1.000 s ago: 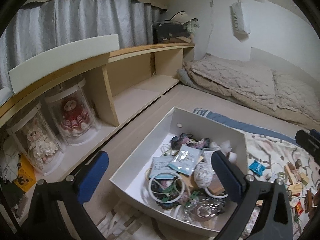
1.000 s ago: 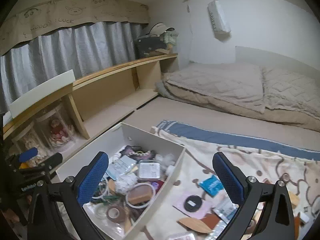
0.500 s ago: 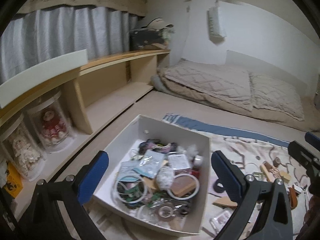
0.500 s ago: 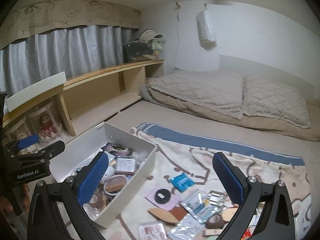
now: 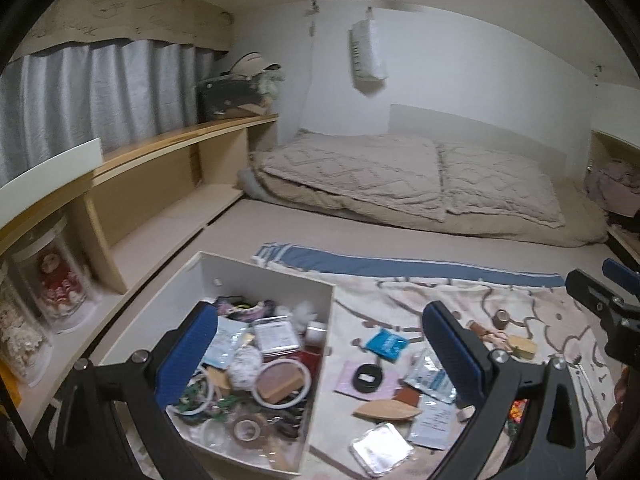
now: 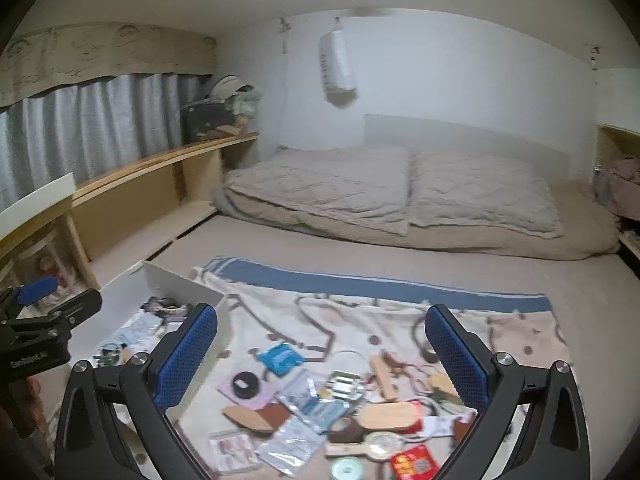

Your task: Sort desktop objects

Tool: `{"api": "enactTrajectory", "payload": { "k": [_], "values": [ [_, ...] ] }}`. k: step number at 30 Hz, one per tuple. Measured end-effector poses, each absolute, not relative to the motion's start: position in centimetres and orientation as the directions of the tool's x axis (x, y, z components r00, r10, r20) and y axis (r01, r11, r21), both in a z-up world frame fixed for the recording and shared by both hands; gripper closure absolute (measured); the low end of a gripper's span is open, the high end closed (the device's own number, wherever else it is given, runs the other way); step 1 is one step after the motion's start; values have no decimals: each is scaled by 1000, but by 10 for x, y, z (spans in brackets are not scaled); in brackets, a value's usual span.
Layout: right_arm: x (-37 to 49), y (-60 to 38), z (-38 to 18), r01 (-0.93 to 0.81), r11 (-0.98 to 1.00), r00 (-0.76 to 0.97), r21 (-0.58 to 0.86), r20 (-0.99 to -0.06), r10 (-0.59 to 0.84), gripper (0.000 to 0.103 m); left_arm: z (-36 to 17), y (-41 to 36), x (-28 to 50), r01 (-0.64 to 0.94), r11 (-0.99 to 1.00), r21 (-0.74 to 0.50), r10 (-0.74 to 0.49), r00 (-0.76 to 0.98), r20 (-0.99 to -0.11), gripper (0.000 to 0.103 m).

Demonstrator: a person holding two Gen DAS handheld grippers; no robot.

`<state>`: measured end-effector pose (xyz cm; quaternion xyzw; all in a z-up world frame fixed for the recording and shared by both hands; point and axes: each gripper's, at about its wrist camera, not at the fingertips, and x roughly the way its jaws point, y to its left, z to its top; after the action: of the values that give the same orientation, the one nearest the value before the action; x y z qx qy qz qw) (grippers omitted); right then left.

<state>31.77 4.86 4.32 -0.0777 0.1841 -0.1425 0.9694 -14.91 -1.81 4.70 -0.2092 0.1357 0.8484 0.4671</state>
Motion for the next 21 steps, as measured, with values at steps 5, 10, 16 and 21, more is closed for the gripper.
{"api": "enactTrajectory", "payload": {
  "k": [5, 10, 16, 21],
  "values": [
    [296, 27, 51, 297, 934, 882, -199, -318, -348, 0, 46, -6, -132, -874, -485, 32, 759, -439, -481, 0],
    [279, 7, 55, 339, 921, 872, -193, -302, -384, 0, 46, 2, -117, -890, -455, 30, 777, -413, -475, 0],
    [260, -10, 54, 369, 906, 862, -209, -288, -418, 0, 46, 9, -103, -906, -422, 32, 795, -387, -467, 0],
    [247, -17, 52, 375, 902, 870, -213, -256, -422, 0, 46, 14, -96, -911, -411, 13, 806, -370, -461, 0]
  ]
}}
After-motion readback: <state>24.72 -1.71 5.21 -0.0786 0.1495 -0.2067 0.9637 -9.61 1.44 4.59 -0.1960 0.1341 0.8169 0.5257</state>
